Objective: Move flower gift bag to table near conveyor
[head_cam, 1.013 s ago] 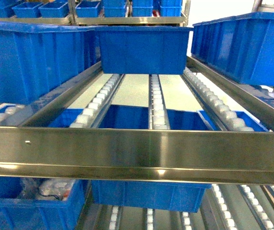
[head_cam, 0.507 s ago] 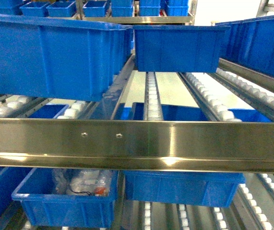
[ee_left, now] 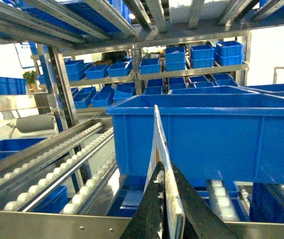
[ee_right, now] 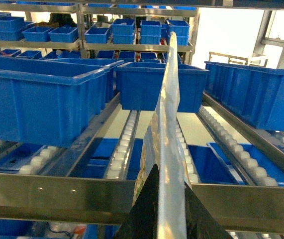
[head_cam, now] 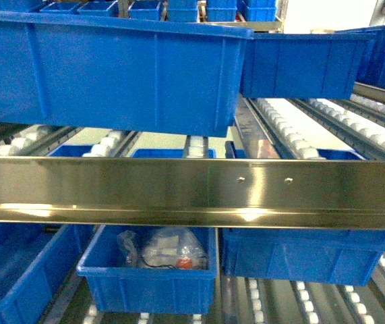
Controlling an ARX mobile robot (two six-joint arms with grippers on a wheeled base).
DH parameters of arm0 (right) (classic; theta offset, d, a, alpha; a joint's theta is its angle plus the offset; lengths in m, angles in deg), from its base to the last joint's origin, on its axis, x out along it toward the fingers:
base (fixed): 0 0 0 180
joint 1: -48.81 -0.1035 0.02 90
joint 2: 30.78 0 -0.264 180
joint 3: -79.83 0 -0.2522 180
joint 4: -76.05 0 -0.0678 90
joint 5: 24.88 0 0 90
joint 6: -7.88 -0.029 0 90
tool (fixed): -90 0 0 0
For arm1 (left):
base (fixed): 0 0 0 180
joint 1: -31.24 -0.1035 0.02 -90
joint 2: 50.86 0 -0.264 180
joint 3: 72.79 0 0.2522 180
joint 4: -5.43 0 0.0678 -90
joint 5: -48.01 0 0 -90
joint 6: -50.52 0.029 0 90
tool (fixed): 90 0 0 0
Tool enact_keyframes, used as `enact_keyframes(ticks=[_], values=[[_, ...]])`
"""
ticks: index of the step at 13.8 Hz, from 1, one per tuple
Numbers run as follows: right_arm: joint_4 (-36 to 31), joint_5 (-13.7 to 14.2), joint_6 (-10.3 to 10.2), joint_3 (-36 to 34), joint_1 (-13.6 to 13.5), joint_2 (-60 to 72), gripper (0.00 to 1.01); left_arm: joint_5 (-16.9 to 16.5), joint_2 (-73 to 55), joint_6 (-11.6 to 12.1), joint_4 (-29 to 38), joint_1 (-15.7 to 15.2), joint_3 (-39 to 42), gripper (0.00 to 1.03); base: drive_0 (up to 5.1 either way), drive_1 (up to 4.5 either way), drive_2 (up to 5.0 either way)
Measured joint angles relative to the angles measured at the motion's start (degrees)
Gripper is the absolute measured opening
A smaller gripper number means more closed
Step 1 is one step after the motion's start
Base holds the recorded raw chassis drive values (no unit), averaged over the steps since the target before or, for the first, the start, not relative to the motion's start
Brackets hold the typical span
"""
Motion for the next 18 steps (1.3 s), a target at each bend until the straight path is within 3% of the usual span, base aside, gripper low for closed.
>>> enact_keyframes(ticks=[10,18], values=[[0.07,0.00,0.04,0.00,0.00,0.00,0.02,0.00,0.00,0.00,-0.15,0.00,0.00,0.02,-4.7,1.28,3.7],[0.09,0.00,0.04,-0.04,0.00,0.00,0.02,0.00,0.07,0.00,-0.13,0.00,0.00,0.02,-4.9,2.47,2.5]])
